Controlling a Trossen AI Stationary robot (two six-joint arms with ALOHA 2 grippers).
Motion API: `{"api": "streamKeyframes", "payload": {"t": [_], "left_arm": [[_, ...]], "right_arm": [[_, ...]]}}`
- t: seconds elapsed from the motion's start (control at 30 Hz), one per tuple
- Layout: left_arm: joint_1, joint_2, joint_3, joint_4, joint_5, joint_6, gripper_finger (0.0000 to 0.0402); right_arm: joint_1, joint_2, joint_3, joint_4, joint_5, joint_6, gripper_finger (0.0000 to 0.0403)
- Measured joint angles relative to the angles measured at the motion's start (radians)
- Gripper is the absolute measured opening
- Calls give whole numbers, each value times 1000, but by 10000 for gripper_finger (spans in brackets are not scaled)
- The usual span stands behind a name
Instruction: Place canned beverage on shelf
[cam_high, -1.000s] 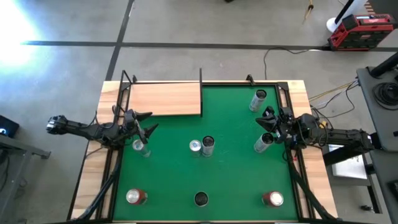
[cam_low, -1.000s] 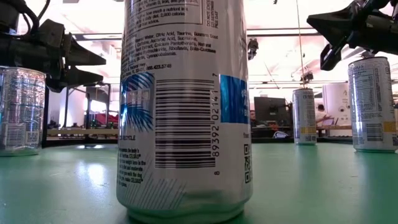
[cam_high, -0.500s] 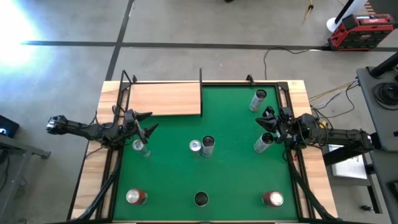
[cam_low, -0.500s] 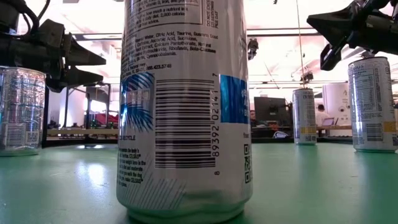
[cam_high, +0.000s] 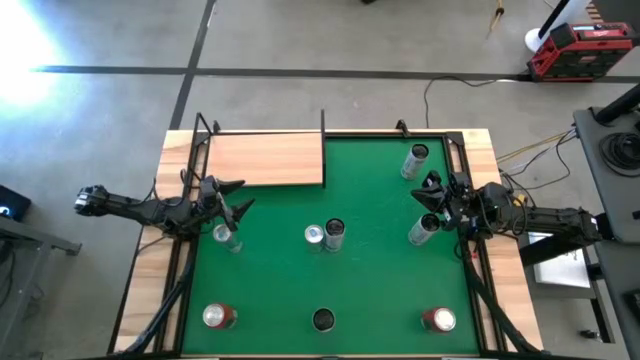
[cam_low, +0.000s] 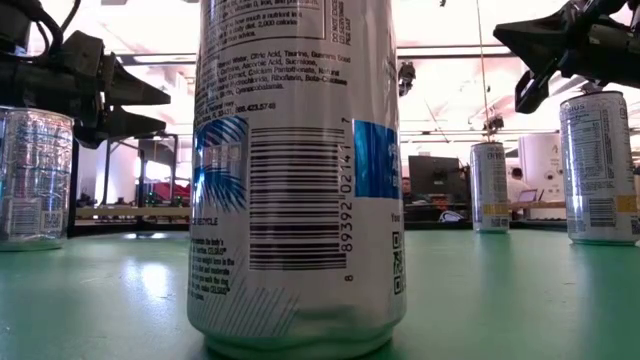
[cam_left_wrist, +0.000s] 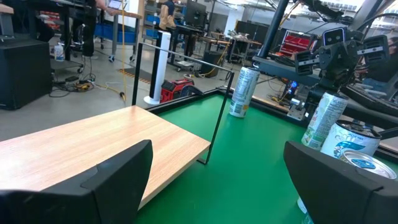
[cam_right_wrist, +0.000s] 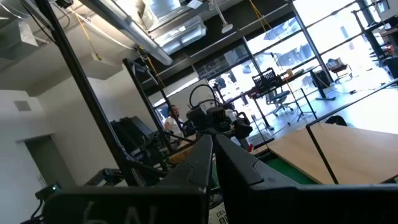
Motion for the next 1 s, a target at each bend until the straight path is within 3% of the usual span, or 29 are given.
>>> {"api": "streamKeyframes", "payload": {"t": [1.0], "left_arm": [[0,-17,0,11,-1,-3,348]], "right_arm": [[0,0,0,0,0,0,13]]}}
